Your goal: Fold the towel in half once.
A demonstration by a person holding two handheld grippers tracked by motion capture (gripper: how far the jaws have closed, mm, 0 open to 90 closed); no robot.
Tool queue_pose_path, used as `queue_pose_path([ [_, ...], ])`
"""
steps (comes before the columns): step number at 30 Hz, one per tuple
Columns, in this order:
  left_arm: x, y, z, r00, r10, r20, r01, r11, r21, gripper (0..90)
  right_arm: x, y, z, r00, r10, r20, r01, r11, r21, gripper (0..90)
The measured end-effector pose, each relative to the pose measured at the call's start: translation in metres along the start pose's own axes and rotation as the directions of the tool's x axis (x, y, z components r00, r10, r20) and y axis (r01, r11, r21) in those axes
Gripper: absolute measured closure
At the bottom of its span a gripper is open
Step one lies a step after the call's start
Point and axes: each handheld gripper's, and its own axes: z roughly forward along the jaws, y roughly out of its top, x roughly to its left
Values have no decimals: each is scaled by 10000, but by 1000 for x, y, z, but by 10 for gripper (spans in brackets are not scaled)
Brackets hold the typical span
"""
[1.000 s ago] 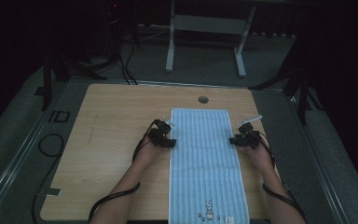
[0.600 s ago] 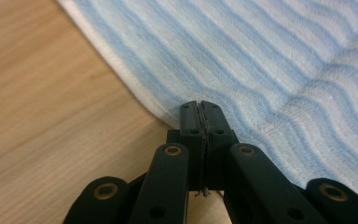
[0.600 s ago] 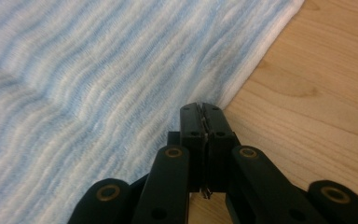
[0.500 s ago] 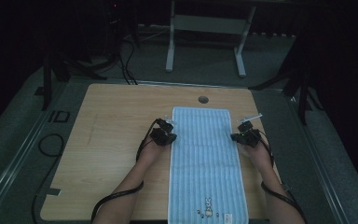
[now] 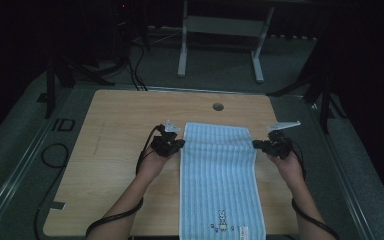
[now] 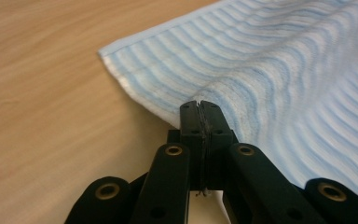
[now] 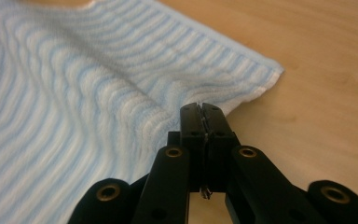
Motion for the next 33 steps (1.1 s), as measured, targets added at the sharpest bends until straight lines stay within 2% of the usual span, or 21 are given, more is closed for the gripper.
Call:
queue_pose_path([
  [1,-4,-3,-3,10000,66,-4,-66,10000,-42,890,5,-5,-3,9997,-224,73,224,9997,69,884],
  [2,-9,-6,-7,9998,178,14,-178,9998,-37,890,8,-9,-5,9997,-249,35,249,9997,85,884],
  [3,-17,-12,-14,9991,426,31,-425,9990,-151,890,11,-13,-8,9995,-314,-26,314,9994,112,884],
  [6,-27,-24,-25,9990,306,336,-298,9993,-246,890,22,-28,-21,9989,-449,-118,449,9990,13,884],
  [10,-38,-42,-25,9966,521,640,-540,9981,290,889,32,-48,-31,9983,-464,-343,461,9989,-76,883],
  [13,-44,-55,-25,9950,625,784,-664,9966,486,888,42,-65,-29,9969,-660,-418,671,9974,252,883],
  [16,-48,-67,-23,9941,454,983,-527,9959,733,886,46,-79,-25,9971,-504,-578,528,9977,424,882],
  [20,-53,-80,-18,9907,502,1267,-655,9906,1197,883,46,-92,-20,9966,-235,-796,284,9977,608,870],
  [22,-52,-82,-18,9914,497,1212,-649,9900,1252,840,47,-96,-21,9979,-160,-630,195,9983,549,829],
  [23,-51,-81,-20,9924,484,1131,-623,9906,1221,757,46,-96,-24,9990,-105,-445,122,9992,391,800],
  [25,-48,-78,-25,9919,395,1208,-506,9947,900,648,43,-92,-35,9994,48,-337,-50,10000,-57,740],
  [27,-47,-73,-30,9907,425,1295,-510,9967,632,612,42,-87,-42,9991,92,-423,-104,9995,-296,739],
  [29,-49,-67,-31,9886,523,1411,-600,9969,515,609,45,-82,-43,9990,-27,-435,14,9996,-299,735],
  [33,-57,-63,-20,9843,769,1586,-893,9934,726,610,56,-79,-28,9975,-448,-539,453,9989,85,733],
])
